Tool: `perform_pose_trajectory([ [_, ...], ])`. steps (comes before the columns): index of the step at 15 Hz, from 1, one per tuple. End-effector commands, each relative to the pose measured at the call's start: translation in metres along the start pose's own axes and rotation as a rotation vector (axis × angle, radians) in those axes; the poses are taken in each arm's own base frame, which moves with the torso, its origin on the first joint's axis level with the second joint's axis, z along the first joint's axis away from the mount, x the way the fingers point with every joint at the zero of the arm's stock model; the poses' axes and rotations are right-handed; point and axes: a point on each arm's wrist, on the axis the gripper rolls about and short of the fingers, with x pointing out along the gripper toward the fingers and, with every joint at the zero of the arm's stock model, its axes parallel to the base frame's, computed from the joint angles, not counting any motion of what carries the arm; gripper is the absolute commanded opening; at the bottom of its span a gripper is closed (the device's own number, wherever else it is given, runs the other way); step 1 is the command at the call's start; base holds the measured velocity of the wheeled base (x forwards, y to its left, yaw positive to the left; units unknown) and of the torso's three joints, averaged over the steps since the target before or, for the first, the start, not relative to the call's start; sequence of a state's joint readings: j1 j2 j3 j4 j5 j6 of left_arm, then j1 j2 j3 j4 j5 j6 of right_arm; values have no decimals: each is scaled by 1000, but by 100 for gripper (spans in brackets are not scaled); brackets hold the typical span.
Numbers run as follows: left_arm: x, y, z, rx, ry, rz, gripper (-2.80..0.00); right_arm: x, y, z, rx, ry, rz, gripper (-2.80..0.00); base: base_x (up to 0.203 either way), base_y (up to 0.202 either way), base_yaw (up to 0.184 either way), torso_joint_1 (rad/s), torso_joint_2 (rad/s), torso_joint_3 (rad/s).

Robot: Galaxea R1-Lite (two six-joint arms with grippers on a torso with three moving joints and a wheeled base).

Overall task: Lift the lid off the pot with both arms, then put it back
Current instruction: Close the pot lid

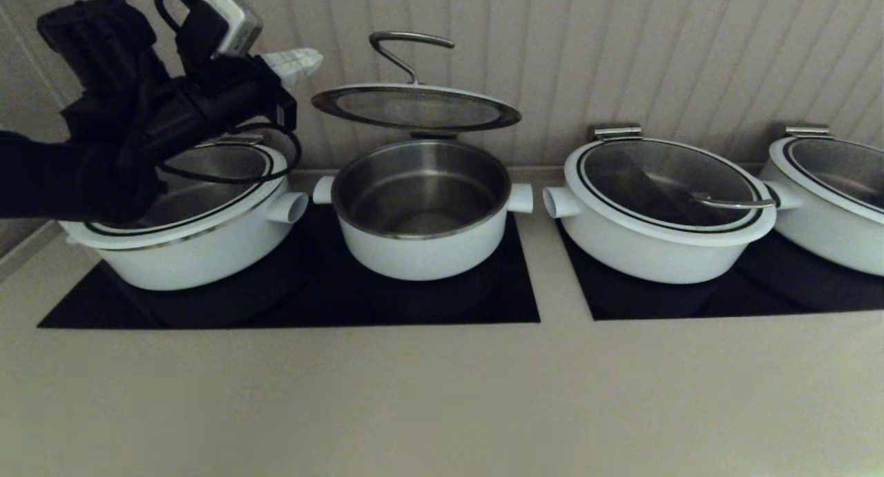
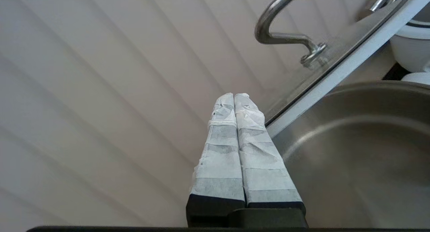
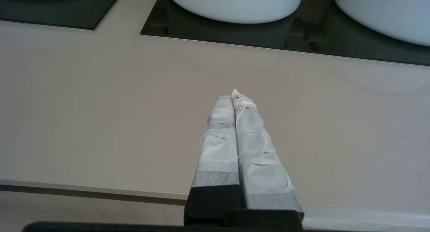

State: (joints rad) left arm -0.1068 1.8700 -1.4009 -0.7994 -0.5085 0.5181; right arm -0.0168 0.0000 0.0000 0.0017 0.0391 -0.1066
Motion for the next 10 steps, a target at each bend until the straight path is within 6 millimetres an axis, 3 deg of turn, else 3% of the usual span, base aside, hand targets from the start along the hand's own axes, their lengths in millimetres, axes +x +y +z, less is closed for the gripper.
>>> perform_pose_trajectory([
  [1, 11, -5, -14, -4, 8, -16, -280, 0, 0, 0, -1, 0, 1, -280, 0, 0, 0, 0, 0, 0],
  [10, 30, -18, -32, -13, 10, -48, -280, 0, 0, 0, -1, 0, 1, -280, 0, 0, 0, 0, 0, 0],
])
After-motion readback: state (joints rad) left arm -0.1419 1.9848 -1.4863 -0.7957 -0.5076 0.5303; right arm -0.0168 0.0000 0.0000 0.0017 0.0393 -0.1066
